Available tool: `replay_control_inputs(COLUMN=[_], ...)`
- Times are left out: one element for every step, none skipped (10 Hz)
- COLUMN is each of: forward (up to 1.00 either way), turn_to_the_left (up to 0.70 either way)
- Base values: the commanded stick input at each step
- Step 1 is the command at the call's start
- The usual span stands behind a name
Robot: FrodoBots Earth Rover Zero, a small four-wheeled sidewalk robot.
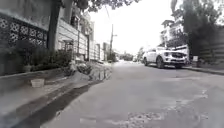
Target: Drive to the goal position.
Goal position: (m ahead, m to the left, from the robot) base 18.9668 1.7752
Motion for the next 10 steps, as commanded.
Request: replay_control_inputs(forward=[1.0,1.0,1.0,1.0,1.0,1.0,1.0,1.0,1.0,1.0], turn_to_the_left=[0.02,0.02,0.02,0.02,0.02,0.02,0.02,0.02,0.02,-0.03])
